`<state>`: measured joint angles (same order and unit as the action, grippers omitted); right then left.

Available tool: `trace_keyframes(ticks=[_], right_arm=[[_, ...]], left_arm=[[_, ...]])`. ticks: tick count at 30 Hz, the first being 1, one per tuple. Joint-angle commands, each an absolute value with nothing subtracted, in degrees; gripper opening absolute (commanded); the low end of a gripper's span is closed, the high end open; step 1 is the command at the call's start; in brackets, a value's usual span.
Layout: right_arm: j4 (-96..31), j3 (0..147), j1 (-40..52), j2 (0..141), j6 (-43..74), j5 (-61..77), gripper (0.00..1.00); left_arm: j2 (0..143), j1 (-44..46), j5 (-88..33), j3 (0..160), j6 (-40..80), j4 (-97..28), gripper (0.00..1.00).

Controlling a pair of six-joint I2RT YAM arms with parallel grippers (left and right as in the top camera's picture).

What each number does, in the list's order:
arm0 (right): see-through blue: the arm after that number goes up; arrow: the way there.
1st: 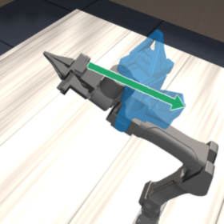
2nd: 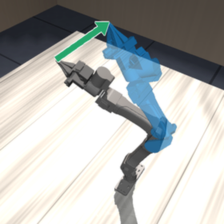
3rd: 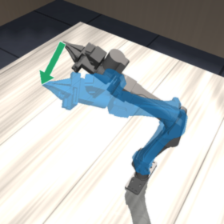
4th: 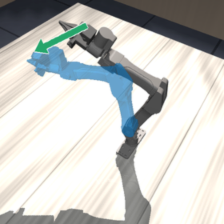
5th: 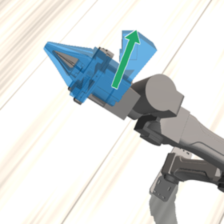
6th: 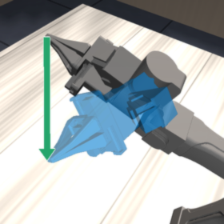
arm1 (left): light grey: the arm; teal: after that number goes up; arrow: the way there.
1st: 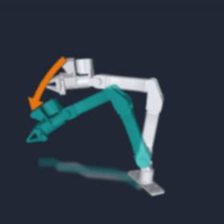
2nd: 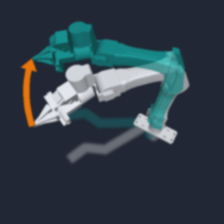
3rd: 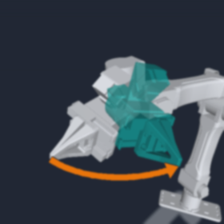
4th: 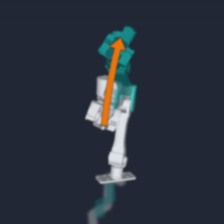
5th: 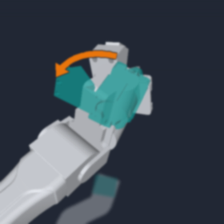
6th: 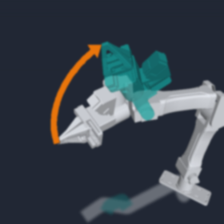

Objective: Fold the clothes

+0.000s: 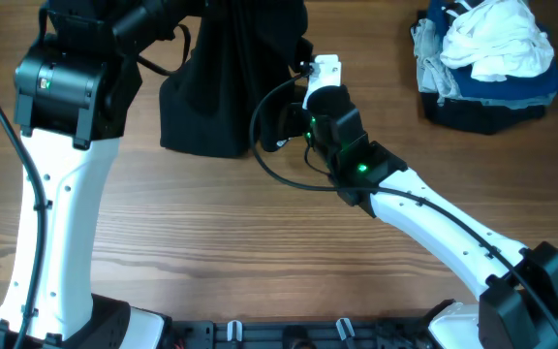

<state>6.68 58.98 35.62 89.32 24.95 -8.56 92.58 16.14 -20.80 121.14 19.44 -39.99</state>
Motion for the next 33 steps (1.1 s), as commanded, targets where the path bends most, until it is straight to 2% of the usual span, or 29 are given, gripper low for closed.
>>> trace_keyframes(ticks=[1,6,10,19,22,26,33], right_arm=[[4.7,60.0,35.0,86.4,20.1,-6.0,0.04],[-0.6,60.0,31.8,77.7,15.0,-5.6,0.04],[-4.9,60.0,27.4,71.2,11.4,2.4,0.04],[-9.0,60.0,24.2,64.6,11.1,4.6,0.04],[-9.0,60.0,22.8,60.8,12.4,2.2,0.04],[-9.2,60.1,18.6,49.0,12.4,1.3,0.04],[-12.0,60.2,17.5,36.6,12.1,-0.3,0.04]], left_arm=[[92.1,16.2,-18.5,122.5,19.9,-40.5,0.04],[92.1,15.6,-17.5,122.5,19.8,-41.3,0.04],[92.1,15.2,-17.5,122.5,19.8,-41.4,0.04],[90.8,14.5,-17.2,122.5,19.8,-40.6,0.04],[88.1,13.4,-16.9,122.5,19.8,-39.2,0.04],[79.4,12.6,-12.6,122.5,19.7,-38.3,0.04],[68.1,12.6,-10.6,122.5,16.7,-39.5,0.04]])
